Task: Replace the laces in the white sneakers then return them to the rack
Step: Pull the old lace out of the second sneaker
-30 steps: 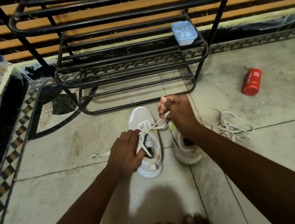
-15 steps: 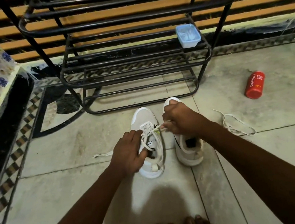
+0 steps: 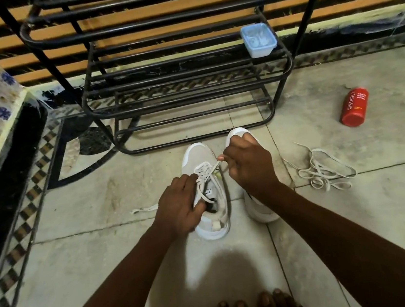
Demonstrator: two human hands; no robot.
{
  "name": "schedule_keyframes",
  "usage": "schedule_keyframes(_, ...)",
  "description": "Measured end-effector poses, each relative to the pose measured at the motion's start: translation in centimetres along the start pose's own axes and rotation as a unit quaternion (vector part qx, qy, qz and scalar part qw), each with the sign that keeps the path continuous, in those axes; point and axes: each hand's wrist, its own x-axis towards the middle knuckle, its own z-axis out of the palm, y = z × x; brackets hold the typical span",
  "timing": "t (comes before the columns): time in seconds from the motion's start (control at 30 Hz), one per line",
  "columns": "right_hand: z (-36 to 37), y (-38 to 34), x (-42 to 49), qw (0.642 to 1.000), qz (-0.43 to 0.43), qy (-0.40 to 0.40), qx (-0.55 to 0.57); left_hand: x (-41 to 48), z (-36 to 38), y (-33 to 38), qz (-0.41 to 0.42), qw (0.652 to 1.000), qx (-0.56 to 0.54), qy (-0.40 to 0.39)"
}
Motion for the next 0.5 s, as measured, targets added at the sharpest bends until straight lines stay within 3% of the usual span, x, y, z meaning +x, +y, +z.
schedule_keyframes(0.3,-0.4,-0.8,1.8,0.992,-0.114,-0.052,-0.023,0.1,-0.3,0.5,-0.002,1.000,0.023,-0.005)
schedule_keyframes(0.4,-0.4,-1.9,2.4,0.998,-0.040,-0.034,0.037,0.1,-0.3,0.5,-0.002,1.000,0.018,-0.002)
schedule_keyframes(0.5,-0.3,-2.0,2.1,0.984,0.103,0.032,0.140,0.1,-0.2,0.4,-0.002,1.000,0.014,0.001)
